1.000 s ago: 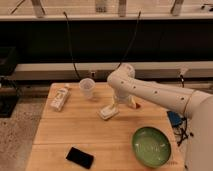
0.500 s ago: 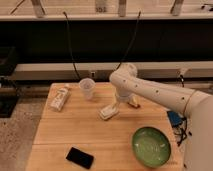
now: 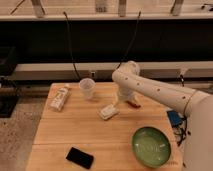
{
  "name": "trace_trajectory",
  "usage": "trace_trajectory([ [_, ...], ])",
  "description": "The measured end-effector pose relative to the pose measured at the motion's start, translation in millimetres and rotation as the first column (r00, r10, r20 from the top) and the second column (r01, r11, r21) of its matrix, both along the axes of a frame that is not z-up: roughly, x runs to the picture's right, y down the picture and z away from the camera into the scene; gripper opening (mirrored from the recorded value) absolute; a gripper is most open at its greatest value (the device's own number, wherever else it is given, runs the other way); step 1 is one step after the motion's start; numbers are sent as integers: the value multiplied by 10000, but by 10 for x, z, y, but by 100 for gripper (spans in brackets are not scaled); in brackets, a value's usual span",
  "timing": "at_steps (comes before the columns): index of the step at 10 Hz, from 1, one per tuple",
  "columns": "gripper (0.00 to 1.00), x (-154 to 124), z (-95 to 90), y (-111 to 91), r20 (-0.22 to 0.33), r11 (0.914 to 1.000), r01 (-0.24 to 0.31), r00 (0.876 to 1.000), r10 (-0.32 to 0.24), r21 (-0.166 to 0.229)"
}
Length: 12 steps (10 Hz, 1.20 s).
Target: Move the arm in a circular motion
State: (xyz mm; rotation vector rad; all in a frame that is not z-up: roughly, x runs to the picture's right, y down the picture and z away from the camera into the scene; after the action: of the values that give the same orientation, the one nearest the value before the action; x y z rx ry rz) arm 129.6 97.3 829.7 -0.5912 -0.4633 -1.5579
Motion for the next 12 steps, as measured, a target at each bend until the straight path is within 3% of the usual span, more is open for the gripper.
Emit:
trace_trajectory([
  [12,80,157,-137,-168,415,9989,461,9981,-459,-45],
])
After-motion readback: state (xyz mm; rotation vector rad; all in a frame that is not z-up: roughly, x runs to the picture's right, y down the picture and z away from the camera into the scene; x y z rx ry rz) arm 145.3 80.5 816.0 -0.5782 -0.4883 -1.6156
